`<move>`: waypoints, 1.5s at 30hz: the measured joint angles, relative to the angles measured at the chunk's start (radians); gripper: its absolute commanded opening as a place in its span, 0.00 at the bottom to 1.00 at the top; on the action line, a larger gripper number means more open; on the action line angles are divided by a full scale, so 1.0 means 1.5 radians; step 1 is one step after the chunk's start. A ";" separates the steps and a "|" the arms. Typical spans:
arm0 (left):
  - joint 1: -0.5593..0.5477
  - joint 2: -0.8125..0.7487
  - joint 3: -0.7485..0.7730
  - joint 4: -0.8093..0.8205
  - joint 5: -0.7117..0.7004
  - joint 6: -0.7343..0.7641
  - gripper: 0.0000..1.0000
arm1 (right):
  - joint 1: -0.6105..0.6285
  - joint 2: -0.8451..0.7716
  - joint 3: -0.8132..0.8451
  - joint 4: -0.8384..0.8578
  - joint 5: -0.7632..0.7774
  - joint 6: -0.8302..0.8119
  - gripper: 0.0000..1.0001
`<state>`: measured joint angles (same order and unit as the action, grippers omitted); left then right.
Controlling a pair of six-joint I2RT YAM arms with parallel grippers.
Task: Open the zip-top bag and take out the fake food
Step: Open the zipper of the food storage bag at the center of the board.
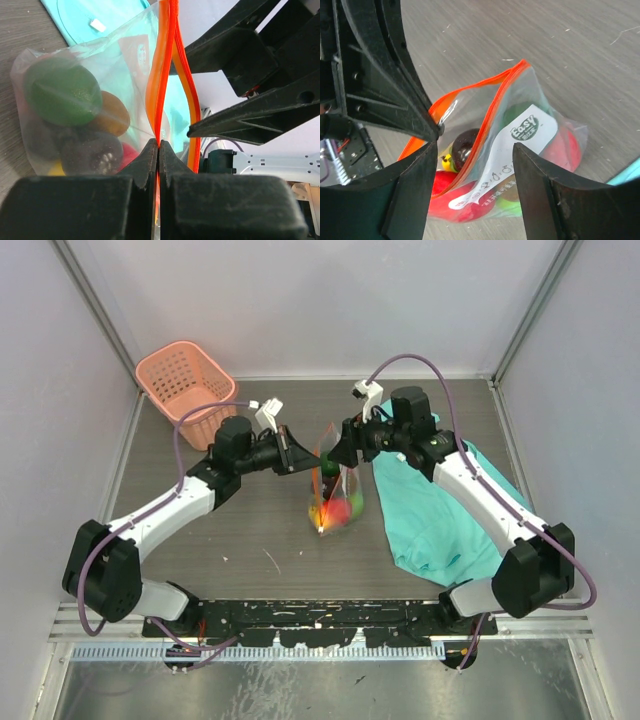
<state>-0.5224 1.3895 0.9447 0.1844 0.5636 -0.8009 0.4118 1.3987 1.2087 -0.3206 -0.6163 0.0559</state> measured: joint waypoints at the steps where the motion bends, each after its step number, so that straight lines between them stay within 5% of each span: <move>1: -0.002 0.000 -0.002 0.001 0.000 -0.001 0.00 | 0.009 0.000 0.007 -0.006 0.021 -0.005 0.62; 13: -0.014 -0.006 -0.006 0.006 -0.007 -0.010 0.00 | 0.064 0.000 0.052 -0.089 0.216 -0.118 0.02; 18: -0.014 0.014 0.017 0.006 -0.005 -0.016 0.00 | 0.058 0.009 0.071 -0.114 0.242 -0.135 0.01; 26: -0.019 0.213 0.282 0.022 0.042 -0.052 0.00 | -0.049 0.060 0.256 -0.155 0.266 -0.176 0.01; 31: -0.026 0.253 0.337 0.054 0.052 -0.081 0.00 | -0.083 0.076 0.358 -0.171 0.252 -0.212 0.01; 34: -0.027 0.245 0.282 0.108 0.048 -0.090 0.00 | -0.062 0.069 0.344 -0.165 0.212 -0.233 0.01; 41: -0.017 0.212 -0.038 0.165 -0.003 -0.103 0.00 | 0.002 0.101 0.079 -0.128 0.075 -0.248 0.01; 45: -0.014 0.208 -0.159 0.167 -0.036 -0.105 0.00 | 0.033 0.150 0.043 -0.132 0.018 -0.248 0.01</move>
<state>-0.5434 1.7008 0.7063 0.4343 0.5098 -0.9588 0.4618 1.6230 1.2736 -0.5182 -0.5892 -0.3161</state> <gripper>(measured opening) 0.007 0.039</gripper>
